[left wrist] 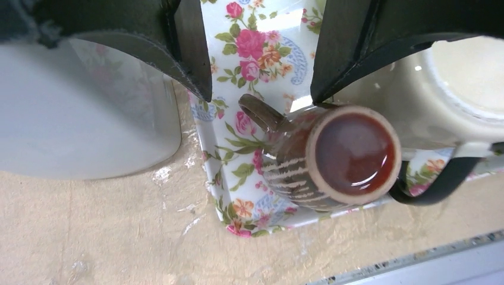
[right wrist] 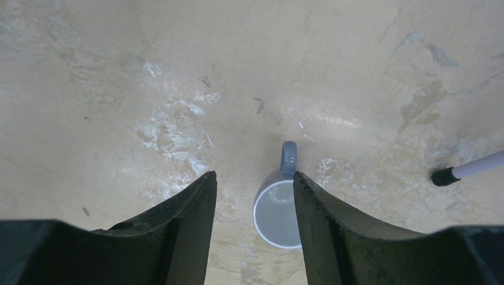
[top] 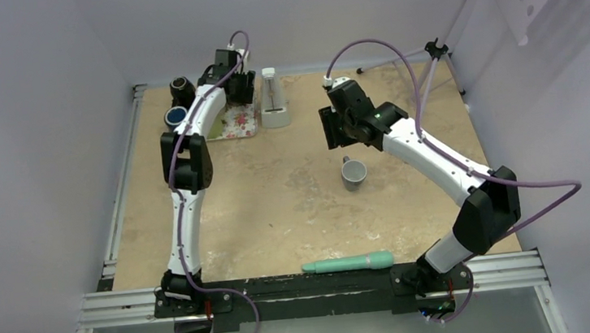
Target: Turn the mug right side up
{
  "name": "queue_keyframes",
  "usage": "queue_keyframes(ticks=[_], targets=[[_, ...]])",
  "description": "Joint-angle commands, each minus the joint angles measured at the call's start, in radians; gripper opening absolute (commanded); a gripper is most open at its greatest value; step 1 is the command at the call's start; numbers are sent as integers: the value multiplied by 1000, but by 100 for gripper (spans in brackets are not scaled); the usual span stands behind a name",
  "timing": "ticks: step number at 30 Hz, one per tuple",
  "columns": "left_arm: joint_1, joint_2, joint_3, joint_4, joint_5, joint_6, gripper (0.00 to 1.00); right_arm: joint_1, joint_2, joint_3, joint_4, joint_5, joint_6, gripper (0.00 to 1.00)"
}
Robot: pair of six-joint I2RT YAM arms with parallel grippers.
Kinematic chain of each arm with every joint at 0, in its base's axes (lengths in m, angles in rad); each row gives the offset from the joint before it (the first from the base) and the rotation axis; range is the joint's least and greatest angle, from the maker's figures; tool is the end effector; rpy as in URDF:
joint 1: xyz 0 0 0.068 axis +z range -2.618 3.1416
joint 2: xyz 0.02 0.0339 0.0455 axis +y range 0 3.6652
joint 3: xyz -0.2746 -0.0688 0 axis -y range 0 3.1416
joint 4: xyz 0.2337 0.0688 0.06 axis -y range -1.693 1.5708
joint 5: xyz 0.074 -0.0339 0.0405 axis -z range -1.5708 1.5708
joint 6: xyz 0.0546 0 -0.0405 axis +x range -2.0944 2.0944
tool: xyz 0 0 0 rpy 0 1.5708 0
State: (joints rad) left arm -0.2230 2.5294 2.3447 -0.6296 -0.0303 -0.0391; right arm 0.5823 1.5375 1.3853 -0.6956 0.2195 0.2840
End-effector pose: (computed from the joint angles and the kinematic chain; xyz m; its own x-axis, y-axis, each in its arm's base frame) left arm 0.5599 -0.1253 0.1939 -0.7165 0.1224 -0.6867 0.1729 0.9849 -0.0048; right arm 0.2865 0.1744 0.3164 -0.7179 -0.1452 -0.6809 -0.2243 0.9741 0.0287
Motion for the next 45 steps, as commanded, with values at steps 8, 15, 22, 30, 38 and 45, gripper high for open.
queue_keyframes(ticks=[8,15,22,30,38,45], targets=[[8,-18,67,68,-15,145,62,1,-34,104,-30,35,-77,53],[10,-30,11,77,-127,274,51,2,-83,80,-17,48,-84,53],[12,-40,-14,74,-166,275,41,2,-123,53,-13,50,-76,53],[17,-71,-50,57,-105,225,39,1,-185,-12,10,57,-47,54],[19,-18,60,-11,36,257,44,1,-191,12,2,62,-40,54],[19,-33,16,-38,-48,270,41,1,-209,25,-14,95,-51,54]])
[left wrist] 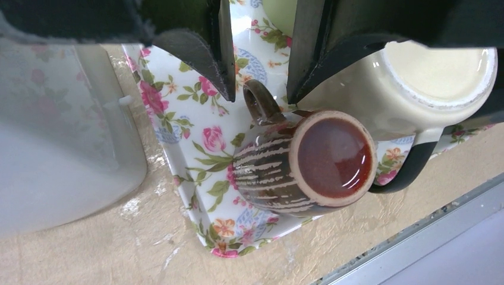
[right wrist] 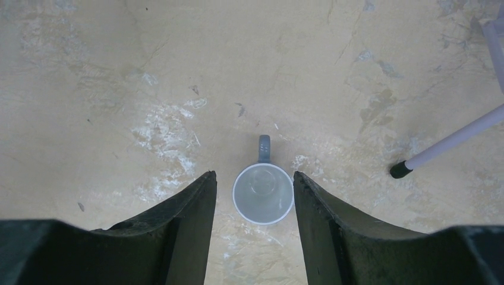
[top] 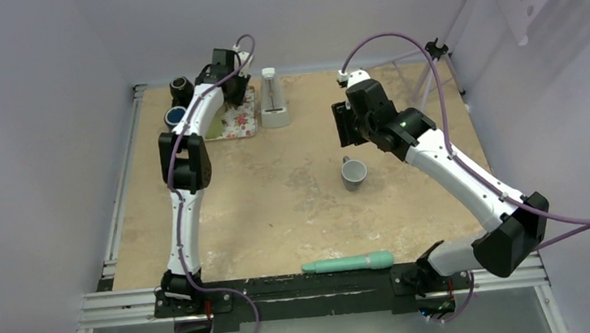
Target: Turn the mug right side up
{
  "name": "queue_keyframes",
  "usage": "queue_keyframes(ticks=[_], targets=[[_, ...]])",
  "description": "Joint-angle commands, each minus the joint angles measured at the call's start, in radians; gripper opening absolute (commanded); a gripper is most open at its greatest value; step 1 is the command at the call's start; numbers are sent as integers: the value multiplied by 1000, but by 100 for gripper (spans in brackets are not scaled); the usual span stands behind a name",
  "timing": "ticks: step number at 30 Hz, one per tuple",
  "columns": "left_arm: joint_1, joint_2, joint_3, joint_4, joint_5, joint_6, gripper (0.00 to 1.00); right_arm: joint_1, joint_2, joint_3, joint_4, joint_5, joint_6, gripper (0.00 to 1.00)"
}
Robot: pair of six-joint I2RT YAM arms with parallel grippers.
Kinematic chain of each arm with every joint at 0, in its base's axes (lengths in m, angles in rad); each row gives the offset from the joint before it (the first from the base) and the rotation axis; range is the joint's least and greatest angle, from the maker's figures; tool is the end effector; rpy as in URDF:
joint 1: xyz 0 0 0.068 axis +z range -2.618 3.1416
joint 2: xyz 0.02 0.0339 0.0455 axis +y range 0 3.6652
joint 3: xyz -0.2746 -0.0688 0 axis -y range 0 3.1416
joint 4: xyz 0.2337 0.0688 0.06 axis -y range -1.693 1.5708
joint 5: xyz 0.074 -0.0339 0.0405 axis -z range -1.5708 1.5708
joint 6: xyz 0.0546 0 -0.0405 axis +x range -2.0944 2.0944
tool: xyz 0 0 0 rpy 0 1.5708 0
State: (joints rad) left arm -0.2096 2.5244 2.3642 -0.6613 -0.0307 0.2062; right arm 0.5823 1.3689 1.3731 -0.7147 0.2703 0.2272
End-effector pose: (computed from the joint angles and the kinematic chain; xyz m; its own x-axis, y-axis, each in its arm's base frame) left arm 0.5596 -0.1173 0.2002 -0.6626 0.3502 -0.6621 0.3302 0.9300 0.1615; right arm 0.2539 0.1497 0.3609 -0.6120 -0.1431 -0.7778 -0.2289 0.9734 0.0011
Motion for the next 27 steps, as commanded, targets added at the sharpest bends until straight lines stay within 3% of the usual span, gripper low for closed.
queue_keyframes(ticks=[1,7,10,17,24,27], targets=[[6,-32,-22,-19,-48,32,42,1,-48,34,5,51,6,54],[7,-30,-37,-60,-24,53,46,2,-61,19,27,66,-21,54],[7,21,57,-107,-47,46,47,1,-54,33,22,69,-30,55],[3,24,64,-11,-66,98,46,1,-71,22,18,82,-39,55],[-2,21,38,63,-58,195,35,1,-104,10,21,103,-40,55],[-3,11,24,35,35,249,33,1,-106,18,8,110,-38,55]])
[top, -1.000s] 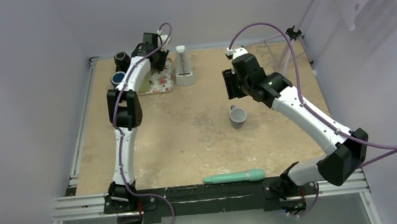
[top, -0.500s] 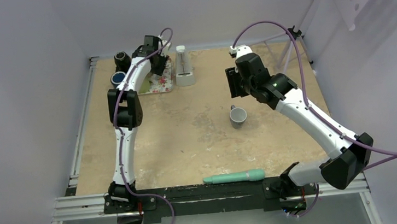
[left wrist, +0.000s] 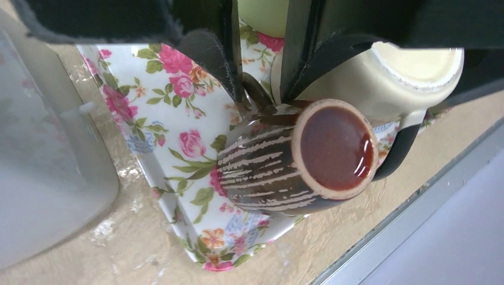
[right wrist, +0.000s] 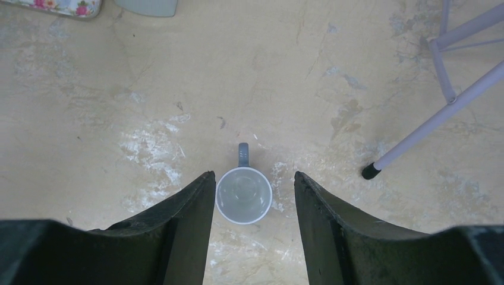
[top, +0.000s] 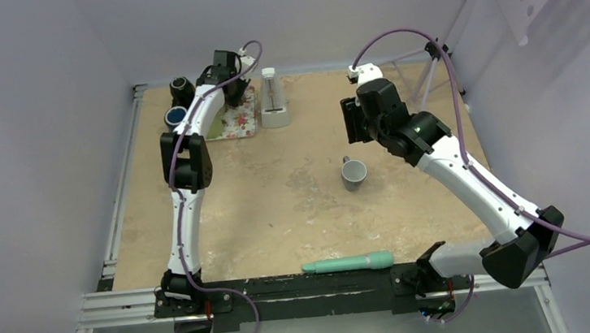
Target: Turn the mug right side up
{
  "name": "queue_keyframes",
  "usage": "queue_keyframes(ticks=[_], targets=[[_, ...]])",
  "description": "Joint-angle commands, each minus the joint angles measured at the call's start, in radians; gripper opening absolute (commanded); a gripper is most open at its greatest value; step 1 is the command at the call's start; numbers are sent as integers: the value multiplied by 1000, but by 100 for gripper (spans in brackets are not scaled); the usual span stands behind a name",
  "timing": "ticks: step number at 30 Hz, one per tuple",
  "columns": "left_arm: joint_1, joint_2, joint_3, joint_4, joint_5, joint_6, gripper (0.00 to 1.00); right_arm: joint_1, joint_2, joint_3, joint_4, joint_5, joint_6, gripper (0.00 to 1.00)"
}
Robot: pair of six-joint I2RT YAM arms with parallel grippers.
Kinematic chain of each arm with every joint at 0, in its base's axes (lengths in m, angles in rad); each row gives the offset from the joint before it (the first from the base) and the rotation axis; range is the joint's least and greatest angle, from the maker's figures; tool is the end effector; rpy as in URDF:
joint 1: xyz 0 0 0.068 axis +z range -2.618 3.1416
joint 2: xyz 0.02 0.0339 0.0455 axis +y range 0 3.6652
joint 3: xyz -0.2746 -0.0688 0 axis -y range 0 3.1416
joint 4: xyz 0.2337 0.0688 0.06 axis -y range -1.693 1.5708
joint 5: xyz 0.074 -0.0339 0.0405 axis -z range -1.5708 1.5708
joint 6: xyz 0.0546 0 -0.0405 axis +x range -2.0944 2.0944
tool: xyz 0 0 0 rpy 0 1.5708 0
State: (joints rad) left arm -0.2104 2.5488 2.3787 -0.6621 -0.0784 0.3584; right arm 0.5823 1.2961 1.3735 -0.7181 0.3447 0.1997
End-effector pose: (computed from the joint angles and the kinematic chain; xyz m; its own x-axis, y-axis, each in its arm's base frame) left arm 0.5629 -0.1158 0.1915 -0.6222 0.4905 -0.6102 0.4003 0.8691 0.2904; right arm 0.2393 0.1355 0.3807 -0.5471 -0.1367 -0.8258 -0.1865 0.9817 -0.0389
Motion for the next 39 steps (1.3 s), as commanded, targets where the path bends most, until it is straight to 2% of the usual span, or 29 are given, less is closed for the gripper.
queue_keyframes(ticks=[1,10,18,24,27,28,30,32,36,37,39], targets=[[-4,-26,-17,38,108,114,31,1,-36,20,7,43,-7,55],[-3,-71,-88,-19,121,97,1,1,-80,5,6,73,6,55],[12,-202,-261,-58,151,-27,0,2,-109,-19,8,79,18,55],[23,-289,-396,-64,211,-60,0,2,-119,-32,11,77,29,55],[28,-274,-393,-83,253,-47,23,1,-125,-43,16,77,33,55],[29,-259,-375,-96,249,-51,28,1,-128,-46,17,77,32,55],[35,-225,-332,-132,249,-65,32,1,-130,-46,14,77,34,55],[38,-200,-306,-141,242,-65,31,1,-135,-47,13,76,38,55],[37,-184,-303,-138,231,-44,26,1,-155,-58,14,76,53,55],[36,-185,-306,-135,234,-42,21,1,-160,-61,15,76,57,55],[36,-194,-318,-120,234,-43,2,1,-173,-67,18,77,65,55]])
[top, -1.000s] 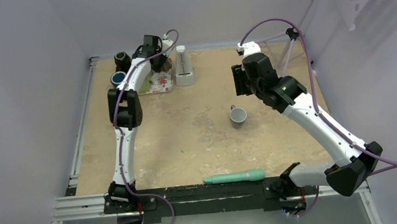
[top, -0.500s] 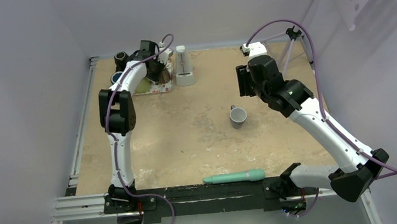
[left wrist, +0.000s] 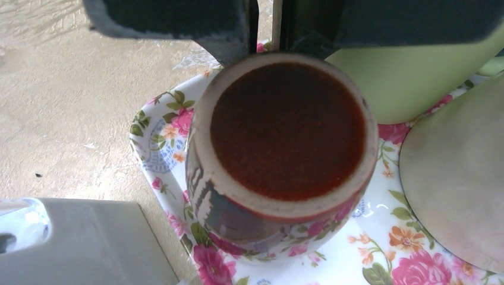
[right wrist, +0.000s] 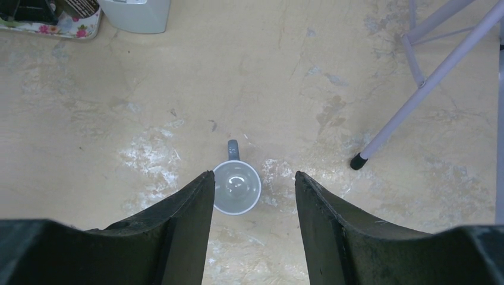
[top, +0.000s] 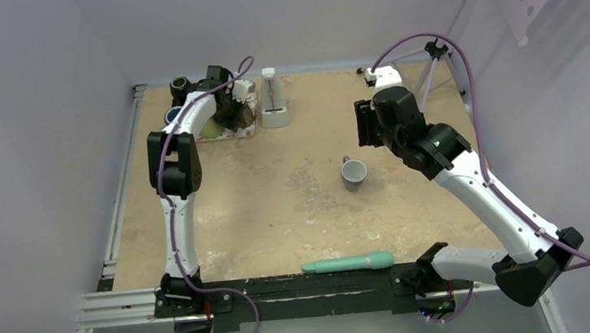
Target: Turn the mug right side up
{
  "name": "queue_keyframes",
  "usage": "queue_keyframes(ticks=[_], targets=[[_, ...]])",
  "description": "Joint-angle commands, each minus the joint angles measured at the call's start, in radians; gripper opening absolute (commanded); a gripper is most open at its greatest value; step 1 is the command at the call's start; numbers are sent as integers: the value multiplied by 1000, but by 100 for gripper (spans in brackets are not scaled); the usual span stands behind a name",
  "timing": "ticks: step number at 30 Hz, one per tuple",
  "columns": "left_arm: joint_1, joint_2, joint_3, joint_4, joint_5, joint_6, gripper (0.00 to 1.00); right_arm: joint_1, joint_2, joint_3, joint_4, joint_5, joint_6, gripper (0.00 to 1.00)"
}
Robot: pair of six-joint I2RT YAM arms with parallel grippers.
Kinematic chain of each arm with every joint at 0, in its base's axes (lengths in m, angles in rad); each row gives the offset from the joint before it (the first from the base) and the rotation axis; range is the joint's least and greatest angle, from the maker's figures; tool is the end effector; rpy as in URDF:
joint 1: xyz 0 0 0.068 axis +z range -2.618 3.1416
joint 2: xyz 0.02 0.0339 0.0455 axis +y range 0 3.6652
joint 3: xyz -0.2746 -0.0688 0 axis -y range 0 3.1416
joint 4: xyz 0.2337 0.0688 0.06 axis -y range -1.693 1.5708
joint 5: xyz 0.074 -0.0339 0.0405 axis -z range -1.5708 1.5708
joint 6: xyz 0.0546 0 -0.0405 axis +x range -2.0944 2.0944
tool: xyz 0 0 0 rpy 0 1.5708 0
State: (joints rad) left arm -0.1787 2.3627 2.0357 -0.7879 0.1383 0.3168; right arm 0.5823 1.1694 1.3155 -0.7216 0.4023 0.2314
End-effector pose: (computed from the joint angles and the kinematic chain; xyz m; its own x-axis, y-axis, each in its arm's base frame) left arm 0.5029 -0.0985 0.1732 -0.7661 0.4519 -0.4569 0.4993 0.8662 0.0195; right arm 0.2117 0.1138 0.3920 -0.4956 -0.0737 -0.8654 -0.1213 0.9925 -0.0150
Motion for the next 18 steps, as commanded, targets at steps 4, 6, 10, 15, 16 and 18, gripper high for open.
queue_keyframes(ticks=[4,6,10,15,16,18], targets=[[6,-46,14,9,0,-30,0,1,-58,-13,27,11,43,56],[10,-79,12,-2,-14,-48,0,1,-55,-12,35,-10,43,56],[41,-166,12,-44,55,-116,0,1,-32,-6,90,-100,45,60],[54,-306,-39,-60,145,-170,0,3,18,-3,225,-237,63,76],[54,-343,-50,-62,158,-178,0,4,27,-6,258,-263,70,78],[56,-388,-53,-81,178,-191,0,6,42,-12,324,-310,81,81]])
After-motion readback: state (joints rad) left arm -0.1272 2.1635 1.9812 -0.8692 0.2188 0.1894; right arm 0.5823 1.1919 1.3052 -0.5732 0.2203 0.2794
